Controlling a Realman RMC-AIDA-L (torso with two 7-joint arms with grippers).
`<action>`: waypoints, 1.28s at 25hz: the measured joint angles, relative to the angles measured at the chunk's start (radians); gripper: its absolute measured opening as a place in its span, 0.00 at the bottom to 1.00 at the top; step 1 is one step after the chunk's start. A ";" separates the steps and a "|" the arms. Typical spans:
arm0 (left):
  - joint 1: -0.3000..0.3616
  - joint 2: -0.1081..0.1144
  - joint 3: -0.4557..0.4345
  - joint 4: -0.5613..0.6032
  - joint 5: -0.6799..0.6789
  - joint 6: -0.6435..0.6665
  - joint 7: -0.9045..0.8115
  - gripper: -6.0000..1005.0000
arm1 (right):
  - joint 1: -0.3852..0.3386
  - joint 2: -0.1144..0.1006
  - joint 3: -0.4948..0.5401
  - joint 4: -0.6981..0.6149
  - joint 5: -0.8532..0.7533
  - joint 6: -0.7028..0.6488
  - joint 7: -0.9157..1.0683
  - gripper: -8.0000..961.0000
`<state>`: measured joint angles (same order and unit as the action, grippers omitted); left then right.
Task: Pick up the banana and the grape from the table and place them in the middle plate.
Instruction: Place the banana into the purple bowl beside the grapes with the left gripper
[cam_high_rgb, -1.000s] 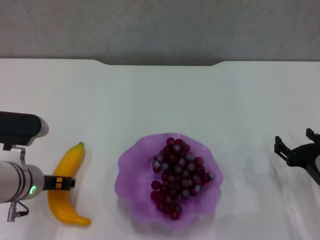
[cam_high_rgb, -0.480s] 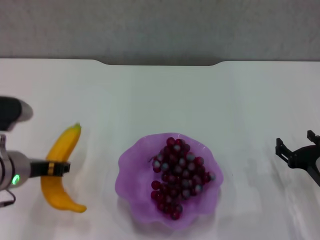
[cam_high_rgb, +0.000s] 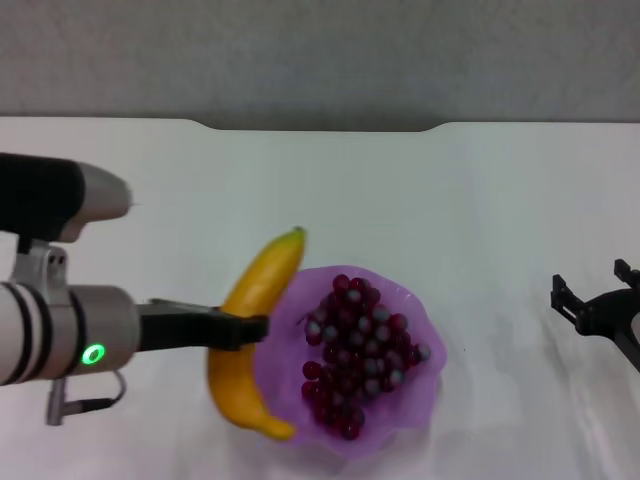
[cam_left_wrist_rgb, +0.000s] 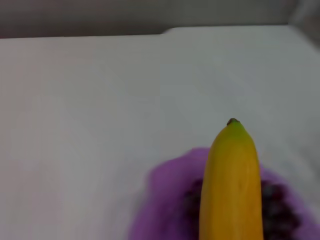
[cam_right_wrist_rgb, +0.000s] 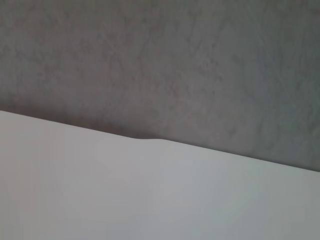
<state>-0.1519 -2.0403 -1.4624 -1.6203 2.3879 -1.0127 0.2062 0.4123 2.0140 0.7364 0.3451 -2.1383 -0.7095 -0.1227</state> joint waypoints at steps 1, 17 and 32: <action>-0.007 -0.001 0.004 0.005 -0.032 0.005 0.019 0.50 | 0.000 0.000 0.000 0.000 0.000 0.000 0.000 0.91; -0.148 -0.004 0.064 0.335 -0.191 0.267 0.159 0.50 | 0.011 0.000 0.000 0.005 0.000 -0.005 0.000 0.91; -0.127 -0.009 0.219 0.413 -0.228 0.493 0.105 0.52 | 0.012 0.000 0.000 0.008 0.000 -0.007 0.000 0.91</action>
<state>-0.2790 -2.0494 -1.2437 -1.2070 2.1597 -0.5198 0.3116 0.4238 2.0141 0.7363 0.3532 -2.1383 -0.7164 -0.1227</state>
